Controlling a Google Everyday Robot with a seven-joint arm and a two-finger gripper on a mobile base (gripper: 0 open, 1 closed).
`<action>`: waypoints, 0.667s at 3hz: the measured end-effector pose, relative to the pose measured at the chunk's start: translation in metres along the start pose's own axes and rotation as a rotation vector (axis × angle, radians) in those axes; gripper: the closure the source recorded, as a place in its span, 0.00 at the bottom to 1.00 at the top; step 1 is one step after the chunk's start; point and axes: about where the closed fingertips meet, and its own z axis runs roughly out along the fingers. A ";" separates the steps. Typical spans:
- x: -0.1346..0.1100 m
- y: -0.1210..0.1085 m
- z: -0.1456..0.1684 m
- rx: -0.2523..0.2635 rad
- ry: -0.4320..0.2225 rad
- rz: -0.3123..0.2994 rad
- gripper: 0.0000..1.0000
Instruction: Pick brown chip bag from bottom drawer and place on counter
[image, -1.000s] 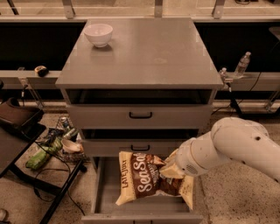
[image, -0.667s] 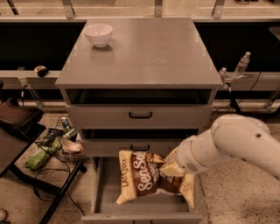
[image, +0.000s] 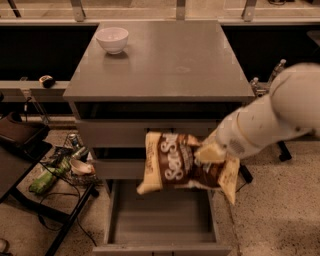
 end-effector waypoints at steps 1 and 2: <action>-0.041 -0.065 -0.099 0.183 -0.080 0.153 1.00; -0.059 -0.113 -0.157 0.321 -0.153 0.260 1.00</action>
Offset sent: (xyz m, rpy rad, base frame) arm 0.1123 -0.1422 0.2372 0.1122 -0.2977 -0.5944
